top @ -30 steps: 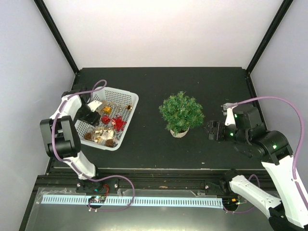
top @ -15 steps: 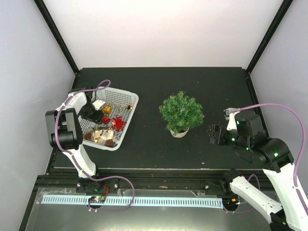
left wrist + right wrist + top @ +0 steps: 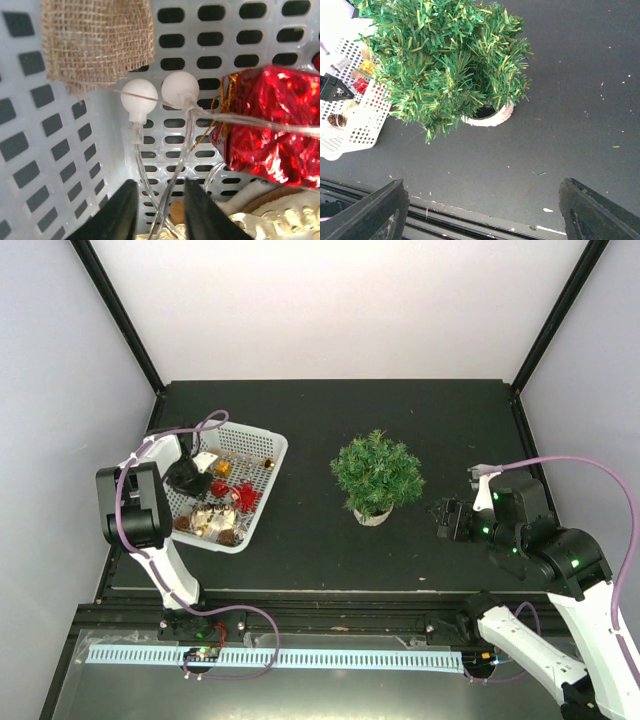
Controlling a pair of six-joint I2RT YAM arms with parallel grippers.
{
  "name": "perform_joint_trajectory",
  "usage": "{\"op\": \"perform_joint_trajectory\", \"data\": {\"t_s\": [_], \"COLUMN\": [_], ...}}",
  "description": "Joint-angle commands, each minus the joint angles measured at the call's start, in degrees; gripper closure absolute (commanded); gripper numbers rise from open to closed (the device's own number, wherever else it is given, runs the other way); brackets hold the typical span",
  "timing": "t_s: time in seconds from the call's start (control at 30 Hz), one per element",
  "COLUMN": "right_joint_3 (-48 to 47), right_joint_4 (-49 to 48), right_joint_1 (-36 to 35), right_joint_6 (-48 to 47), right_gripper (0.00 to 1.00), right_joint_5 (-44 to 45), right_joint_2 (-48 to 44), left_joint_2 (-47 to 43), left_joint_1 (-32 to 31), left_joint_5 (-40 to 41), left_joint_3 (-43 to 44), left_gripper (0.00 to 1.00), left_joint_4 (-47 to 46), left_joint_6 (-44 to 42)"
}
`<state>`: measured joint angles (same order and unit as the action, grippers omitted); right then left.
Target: Decorate the small christmas tree
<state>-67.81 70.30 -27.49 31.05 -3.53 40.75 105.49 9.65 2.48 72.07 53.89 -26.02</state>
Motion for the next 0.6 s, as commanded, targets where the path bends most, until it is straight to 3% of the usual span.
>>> {"op": "perform_joint_trajectory", "data": {"t_s": [0.0, 0.07, 0.57], "right_joint_3": [-0.4, 0.0, 0.6], "right_joint_4": [-0.7, -1.0, -1.2], "right_joint_1": [0.3, 0.3, 0.3], "right_joint_6": [1.1, 1.4, 0.7], "right_gripper": [0.17, 0.17, 0.17], "right_joint_5": [1.2, 1.1, 1.2], "right_joint_2": [-1.1, -1.4, -2.6], "left_joint_2": [-1.9, -2.6, -7.7], "left_joint_1": [0.0, 0.1, -0.1], "left_joint_5": [-0.6, -0.7, -9.0], "left_joint_3": [0.6, 1.3, 14.3], "left_gripper": [0.8, 0.87, 0.96], "left_joint_4": [0.2, 0.9, 14.4], "left_joint_6": [0.5, 0.6, 0.3]}}
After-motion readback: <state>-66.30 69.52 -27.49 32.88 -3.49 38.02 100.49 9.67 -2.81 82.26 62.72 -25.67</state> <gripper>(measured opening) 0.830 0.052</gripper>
